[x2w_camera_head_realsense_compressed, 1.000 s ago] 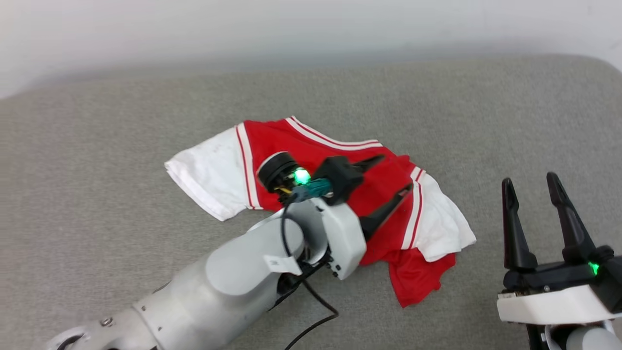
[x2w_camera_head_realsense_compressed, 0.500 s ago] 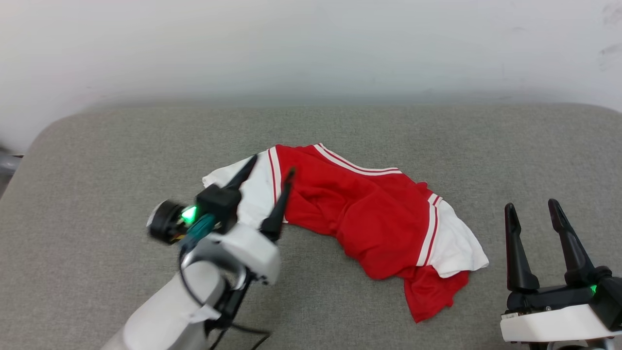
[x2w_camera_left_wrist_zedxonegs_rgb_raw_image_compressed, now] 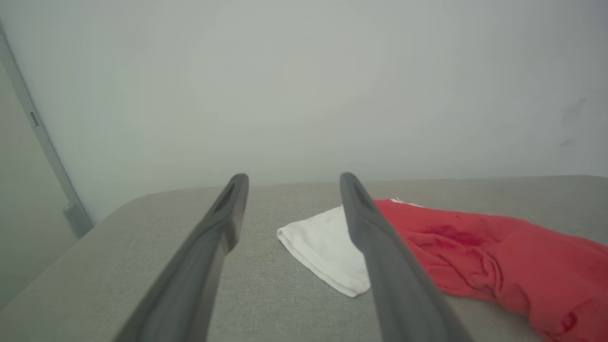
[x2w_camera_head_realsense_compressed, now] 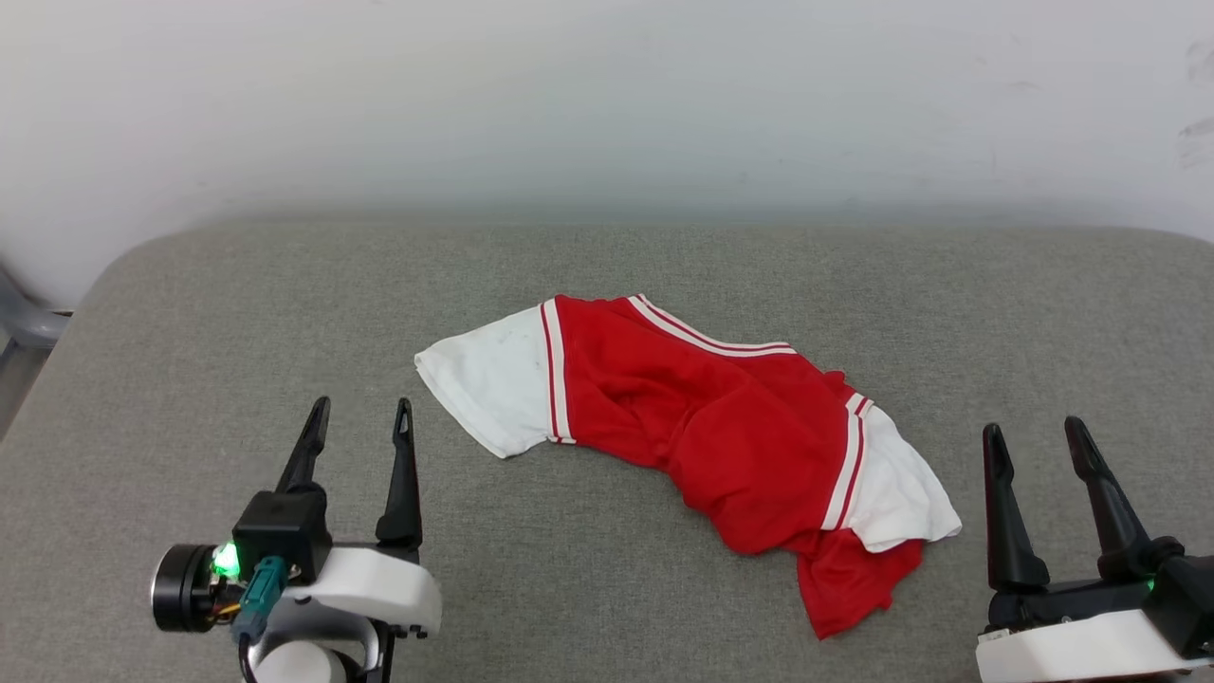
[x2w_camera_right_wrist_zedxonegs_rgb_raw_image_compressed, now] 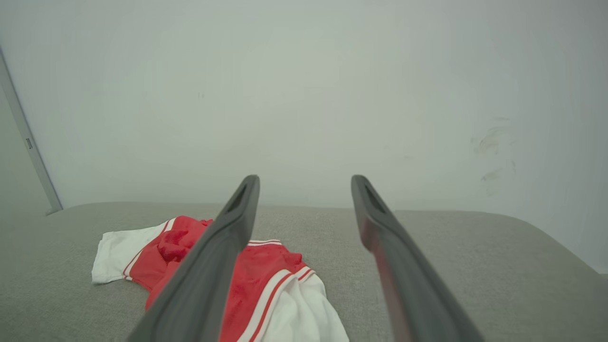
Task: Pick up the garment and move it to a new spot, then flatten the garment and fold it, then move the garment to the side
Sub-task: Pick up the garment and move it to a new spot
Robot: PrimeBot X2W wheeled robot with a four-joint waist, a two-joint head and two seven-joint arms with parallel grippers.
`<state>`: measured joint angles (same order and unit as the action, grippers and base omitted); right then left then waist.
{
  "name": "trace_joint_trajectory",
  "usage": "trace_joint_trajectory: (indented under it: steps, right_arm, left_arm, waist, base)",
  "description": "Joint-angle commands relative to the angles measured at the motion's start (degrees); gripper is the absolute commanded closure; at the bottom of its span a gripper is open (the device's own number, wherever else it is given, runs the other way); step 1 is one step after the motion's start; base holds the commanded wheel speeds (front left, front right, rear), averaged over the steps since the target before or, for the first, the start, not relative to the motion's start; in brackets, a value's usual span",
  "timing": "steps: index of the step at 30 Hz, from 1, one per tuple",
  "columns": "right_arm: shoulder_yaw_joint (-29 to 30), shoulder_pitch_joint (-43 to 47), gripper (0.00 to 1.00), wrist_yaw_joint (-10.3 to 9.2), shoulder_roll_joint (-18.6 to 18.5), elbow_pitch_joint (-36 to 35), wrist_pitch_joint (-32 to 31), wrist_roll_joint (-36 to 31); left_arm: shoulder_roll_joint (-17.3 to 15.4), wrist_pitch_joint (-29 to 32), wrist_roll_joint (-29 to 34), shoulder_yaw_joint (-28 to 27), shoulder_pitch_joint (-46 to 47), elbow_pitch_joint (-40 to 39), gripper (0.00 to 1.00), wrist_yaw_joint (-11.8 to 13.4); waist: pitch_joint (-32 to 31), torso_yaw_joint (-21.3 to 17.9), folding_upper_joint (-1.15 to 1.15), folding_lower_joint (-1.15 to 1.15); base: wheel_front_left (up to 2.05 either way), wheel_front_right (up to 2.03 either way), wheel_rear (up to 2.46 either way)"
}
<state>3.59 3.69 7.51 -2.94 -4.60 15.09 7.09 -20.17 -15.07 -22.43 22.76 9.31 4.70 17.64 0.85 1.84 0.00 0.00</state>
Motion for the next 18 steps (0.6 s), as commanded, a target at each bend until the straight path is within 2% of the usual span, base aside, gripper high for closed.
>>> trace_joint_trajectory:
  steps: [1, 9, 18]
  right_arm:
    - [-0.12, 0.90, 0.00, -0.04, 0.11, 0.59, 0.12, 0.39]
    - [-0.40, 1.48, 0.00, -0.04, 0.11, 2.14, 0.12, 0.96]
    - [-0.11, 2.69, 0.00, -0.04, 0.11, 4.22, 0.12, 1.09]
  left_arm:
    - [1.21, -0.14, 1.62, -2.10, -2.42, -0.70, 0.00, -0.66]
    - [5.24, -0.15, 5.74, -7.44, -7.60, -0.83, 0.00, -4.25]
    - [9.91, -0.15, 9.34, -12.31, -10.87, 0.31, 0.00, -9.63]
  waist:
    - [-0.18, 0.07, 0.00, 0.00]
    - [-0.69, 0.11, 0.00, 0.00]
    - [-1.33, 0.05, 0.00, 0.00]
  base:
    - [0.00, 0.00, 0.00]
    - [0.00, 0.00, 0.00]
    - [0.00, 0.00, 0.00]
